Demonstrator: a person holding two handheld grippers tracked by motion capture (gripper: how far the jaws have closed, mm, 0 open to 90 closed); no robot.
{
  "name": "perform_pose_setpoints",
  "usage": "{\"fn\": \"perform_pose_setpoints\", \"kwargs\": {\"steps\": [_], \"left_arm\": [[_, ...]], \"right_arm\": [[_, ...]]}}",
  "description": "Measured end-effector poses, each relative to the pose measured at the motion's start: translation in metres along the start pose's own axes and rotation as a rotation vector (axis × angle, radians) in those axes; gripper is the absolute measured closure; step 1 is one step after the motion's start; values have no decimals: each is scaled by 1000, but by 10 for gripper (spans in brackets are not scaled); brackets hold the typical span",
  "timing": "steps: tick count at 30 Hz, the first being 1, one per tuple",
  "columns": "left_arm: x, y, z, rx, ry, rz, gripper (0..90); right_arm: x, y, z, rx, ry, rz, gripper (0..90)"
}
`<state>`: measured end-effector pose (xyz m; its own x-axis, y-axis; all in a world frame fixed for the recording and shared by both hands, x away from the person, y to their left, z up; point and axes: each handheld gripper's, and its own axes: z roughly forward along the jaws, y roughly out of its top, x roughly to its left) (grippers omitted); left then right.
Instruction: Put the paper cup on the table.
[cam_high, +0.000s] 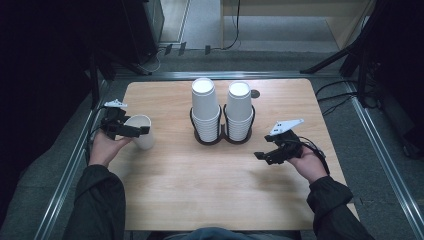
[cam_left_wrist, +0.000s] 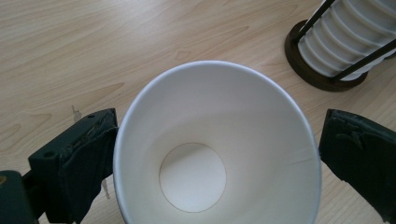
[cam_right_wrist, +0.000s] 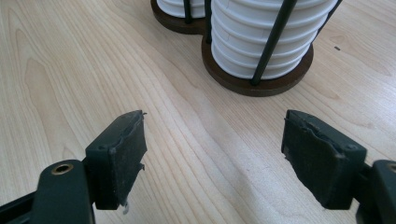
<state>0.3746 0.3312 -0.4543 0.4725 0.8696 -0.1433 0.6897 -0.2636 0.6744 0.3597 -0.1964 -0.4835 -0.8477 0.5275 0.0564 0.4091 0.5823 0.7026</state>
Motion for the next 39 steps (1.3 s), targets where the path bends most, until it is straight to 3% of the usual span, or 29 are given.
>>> {"fn": "perform_pose_setpoints", "kwargs": {"steps": [9, 12, 16, 20, 23, 34, 39], "left_arm": [[1, 4, -11, -16, -2, -33, 0], [-2, 6, -17, -27, 23, -23, 0], [-3, 9, -24, -40, 5, -39, 0], [-10, 15, -31, -42, 5, -24, 0], [-15, 20, -35, -42, -26, -30, 0], [-36, 31, -41, -24, -60, 10, 0], [-47, 36, -44, -36, -95, 15, 0]], "right_arm": [[0, 0, 0, 5, 12, 2, 224], [1, 0, 0, 6, 17, -6, 224], [1, 0, 1, 5, 18, -3, 224], [0, 0, 0, 5, 17, -4, 224], [0, -1, 0, 4, 20, -3, 223], [-1, 0, -1, 1, 19, -2, 223], [-1, -1, -2, 5, 14, 2, 223]]}}
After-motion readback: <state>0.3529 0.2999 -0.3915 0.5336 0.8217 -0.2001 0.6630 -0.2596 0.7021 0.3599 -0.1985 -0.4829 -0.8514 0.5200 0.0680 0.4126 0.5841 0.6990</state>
